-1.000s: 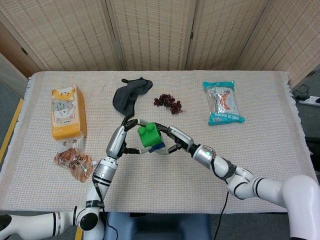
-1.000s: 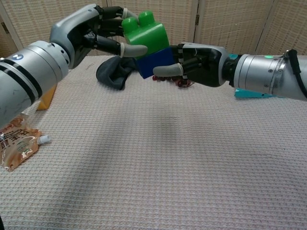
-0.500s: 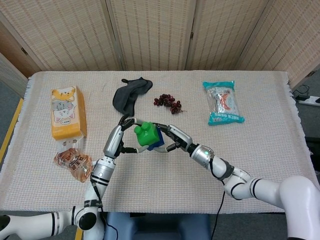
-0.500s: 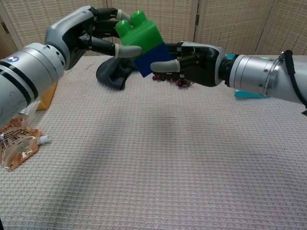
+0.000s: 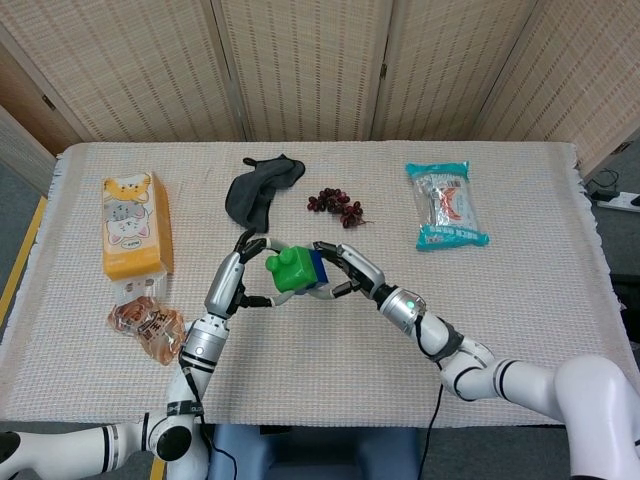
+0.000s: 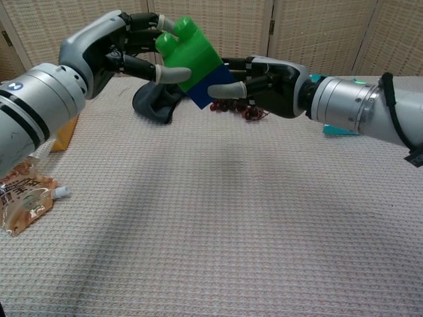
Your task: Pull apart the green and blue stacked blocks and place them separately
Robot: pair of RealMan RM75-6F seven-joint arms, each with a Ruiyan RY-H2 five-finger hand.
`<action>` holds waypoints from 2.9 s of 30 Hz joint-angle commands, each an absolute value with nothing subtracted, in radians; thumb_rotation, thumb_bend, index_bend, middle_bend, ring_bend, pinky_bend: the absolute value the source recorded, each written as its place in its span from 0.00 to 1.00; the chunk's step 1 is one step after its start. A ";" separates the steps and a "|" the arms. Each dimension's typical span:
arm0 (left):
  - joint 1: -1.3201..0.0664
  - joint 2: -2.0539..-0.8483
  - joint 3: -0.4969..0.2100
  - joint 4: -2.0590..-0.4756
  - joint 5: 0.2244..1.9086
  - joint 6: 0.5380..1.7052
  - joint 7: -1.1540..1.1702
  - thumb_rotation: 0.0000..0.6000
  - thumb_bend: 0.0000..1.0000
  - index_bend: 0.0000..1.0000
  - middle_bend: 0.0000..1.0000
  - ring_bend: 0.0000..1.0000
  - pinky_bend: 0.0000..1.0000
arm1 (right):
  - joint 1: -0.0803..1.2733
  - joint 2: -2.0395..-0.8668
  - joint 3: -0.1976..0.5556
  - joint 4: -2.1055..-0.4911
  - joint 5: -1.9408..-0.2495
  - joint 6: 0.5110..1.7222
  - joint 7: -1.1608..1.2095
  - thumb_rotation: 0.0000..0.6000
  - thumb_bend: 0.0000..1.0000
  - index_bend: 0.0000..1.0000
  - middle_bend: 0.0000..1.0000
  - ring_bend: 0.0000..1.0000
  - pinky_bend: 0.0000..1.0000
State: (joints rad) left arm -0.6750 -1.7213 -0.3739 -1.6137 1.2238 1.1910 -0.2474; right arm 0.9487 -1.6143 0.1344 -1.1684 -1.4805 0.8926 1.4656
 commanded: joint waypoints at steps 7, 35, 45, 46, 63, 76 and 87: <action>-0.678 -1.725 -0.375 -1.609 1.221 1.188 -0.249 1.00 0.33 0.67 0.81 0.29 0.00 | 0.931 -1.623 0.158 -1.182 -1.453 0.882 1.379 1.00 0.33 0.94 0.44 0.33 0.05; -0.672 -1.729 -0.389 -1.610 1.246 1.222 -0.286 1.00 0.33 0.67 0.81 0.30 0.00 | 0.901 -1.646 0.175 -1.173 -1.448 0.860 1.299 1.00 0.33 0.95 0.45 0.35 0.06; -0.667 -1.696 -0.404 -1.620 1.248 1.229 -0.287 1.00 0.33 0.67 0.81 0.30 0.00 | 0.863 -1.619 0.165 -1.183 -1.446 0.884 1.226 1.00 0.33 0.95 0.45 0.35 0.06; -0.664 -1.692 -0.400 -1.619 1.251 1.230 -0.286 1.00 0.33 0.67 0.81 0.30 0.00 | 0.858 -1.612 0.161 -1.189 -1.449 0.887 1.218 1.00 0.33 0.95 0.45 0.35 0.06; -0.542 -1.621 -0.218 -1.485 1.373 1.286 -0.340 1.00 0.33 0.68 0.81 0.30 0.00 | 0.717 -1.402 0.084 -1.355 -1.377 0.895 0.867 1.00 0.33 0.95 0.45 0.36 0.10; -0.490 -1.615 -0.125 -1.337 1.364 1.219 -0.346 1.00 0.33 0.67 0.82 0.30 0.00 | 0.633 -1.399 0.049 -1.337 -1.330 0.907 0.625 1.00 0.33 0.95 0.44 0.36 0.10; -0.464 -1.689 -0.116 -1.191 1.348 1.186 -0.423 1.00 0.34 0.67 0.81 0.30 0.00 | 0.604 -1.458 0.059 -1.281 -1.360 0.940 0.564 1.00 0.33 0.92 0.41 0.36 0.10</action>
